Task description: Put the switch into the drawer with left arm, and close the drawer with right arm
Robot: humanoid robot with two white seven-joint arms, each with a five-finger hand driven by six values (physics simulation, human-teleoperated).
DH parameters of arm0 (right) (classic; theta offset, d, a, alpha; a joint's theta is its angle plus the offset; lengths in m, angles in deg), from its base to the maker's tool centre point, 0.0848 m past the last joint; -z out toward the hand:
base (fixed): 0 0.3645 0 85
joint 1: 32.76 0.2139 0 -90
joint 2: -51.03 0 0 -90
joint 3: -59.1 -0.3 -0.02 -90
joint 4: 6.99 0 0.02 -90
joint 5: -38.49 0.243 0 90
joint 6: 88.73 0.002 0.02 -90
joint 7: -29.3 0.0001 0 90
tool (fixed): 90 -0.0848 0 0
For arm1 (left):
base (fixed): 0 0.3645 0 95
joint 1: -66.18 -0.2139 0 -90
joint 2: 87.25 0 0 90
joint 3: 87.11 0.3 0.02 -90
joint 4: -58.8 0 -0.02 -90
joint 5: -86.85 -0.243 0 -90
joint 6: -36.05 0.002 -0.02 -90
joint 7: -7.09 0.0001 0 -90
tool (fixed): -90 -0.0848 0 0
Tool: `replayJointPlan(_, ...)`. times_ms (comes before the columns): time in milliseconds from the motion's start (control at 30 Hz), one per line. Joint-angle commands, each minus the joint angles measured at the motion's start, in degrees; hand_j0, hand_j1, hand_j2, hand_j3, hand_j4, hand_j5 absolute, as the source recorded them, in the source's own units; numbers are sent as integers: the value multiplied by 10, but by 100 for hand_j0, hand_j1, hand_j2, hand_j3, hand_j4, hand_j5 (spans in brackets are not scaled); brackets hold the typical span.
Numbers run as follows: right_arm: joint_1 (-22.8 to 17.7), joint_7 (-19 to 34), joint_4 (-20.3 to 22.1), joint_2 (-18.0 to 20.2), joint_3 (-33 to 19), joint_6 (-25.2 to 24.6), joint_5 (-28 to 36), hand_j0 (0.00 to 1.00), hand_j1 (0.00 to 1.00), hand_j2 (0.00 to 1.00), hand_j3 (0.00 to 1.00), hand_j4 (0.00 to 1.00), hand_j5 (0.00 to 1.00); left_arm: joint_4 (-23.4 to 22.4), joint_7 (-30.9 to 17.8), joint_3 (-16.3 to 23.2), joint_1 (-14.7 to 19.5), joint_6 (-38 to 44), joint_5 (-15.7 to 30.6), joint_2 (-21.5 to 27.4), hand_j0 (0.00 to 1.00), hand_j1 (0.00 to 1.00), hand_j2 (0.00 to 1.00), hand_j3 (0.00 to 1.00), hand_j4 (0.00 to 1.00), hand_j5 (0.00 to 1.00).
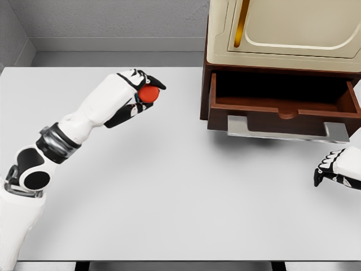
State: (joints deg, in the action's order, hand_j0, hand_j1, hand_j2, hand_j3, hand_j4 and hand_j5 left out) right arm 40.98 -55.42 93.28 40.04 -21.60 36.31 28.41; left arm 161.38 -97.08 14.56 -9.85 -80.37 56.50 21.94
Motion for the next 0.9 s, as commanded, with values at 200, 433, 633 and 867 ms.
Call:
replayJointPlan(200, 0, 1, 0, 3, -1, 0, 4, 41, 41, 41, 41, 41, 41, 6, 1, 7, 17, -3, -68, -39, 28, 28, 28, 28, 28, 28)
replayJointPlan(433, 0, 1, 0, 3, -1, 0, 4, 41, 41, 41, 41, 41, 41, 6, 1, 17, 46, -12, -124, -68, 27, 27, 27, 27, 27, 27)
replayJointPlan(633, 0, 0, 0, 3, -1, 0, 4, 41, 41, 41, 41, 41, 41, 5, 1, 34, 62, -11, -182, -97, 26, 26, 26, 26, 26, 26)
replayJointPlan(867, 0, 1, 1, 3, -1, 0, 4, 41, 41, 41, 41, 41, 41, -2, 1, 65, 98, -8, -223, -119, 25, 25, 25, 25, 25, 25)
